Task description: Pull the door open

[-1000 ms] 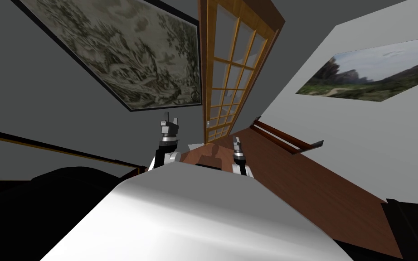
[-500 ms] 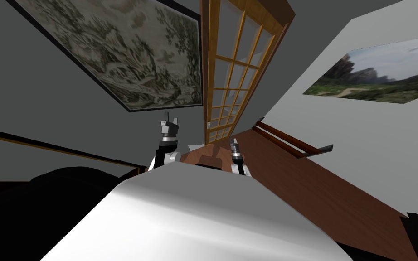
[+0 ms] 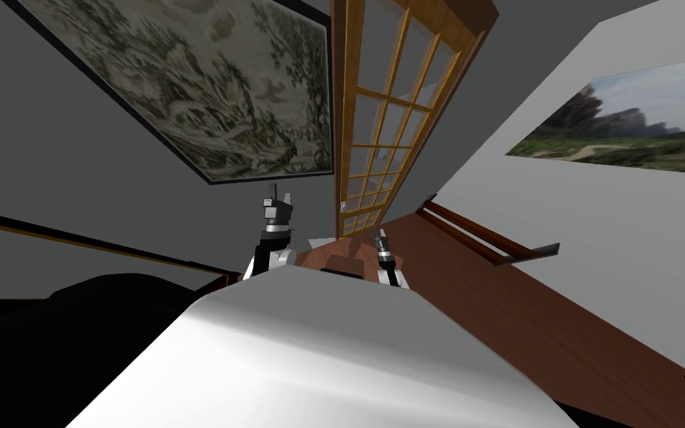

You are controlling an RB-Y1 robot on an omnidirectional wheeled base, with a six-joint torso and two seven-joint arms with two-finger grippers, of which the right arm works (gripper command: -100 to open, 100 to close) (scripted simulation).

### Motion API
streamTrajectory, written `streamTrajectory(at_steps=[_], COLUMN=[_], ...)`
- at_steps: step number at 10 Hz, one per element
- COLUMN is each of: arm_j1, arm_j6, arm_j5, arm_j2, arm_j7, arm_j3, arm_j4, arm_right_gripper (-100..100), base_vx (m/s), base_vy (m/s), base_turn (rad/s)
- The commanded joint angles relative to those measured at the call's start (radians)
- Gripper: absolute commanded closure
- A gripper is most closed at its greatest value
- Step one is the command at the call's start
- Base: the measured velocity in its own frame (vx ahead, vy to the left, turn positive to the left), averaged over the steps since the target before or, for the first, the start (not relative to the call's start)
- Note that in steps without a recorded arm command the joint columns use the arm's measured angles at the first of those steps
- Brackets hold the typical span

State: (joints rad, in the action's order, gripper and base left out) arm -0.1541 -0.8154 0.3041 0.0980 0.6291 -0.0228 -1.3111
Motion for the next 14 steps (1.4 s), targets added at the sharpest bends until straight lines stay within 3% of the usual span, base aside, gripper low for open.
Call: streamTrajectory(at_steps=[1,10,14], arm_j1=[0.014,0.107,0.138], arm_j6=[-0.004,-0.058,-0.076], arm_j5=[0.013,0.074,0.095], arm_j2=[0.003,0.016,0.02], arm_j7=[0.032,0.192,0.246], arm_j3=[-0.003,-0.01,-0.012], arm_j4=[0.037,0.278,0.359], arm_right_gripper=[-100,-100,-100], base_vx=[0.052,0.068,0.061], base_vy=[-0.009,0.008,0.013], base_turn=[0.053,0.046,0.032])
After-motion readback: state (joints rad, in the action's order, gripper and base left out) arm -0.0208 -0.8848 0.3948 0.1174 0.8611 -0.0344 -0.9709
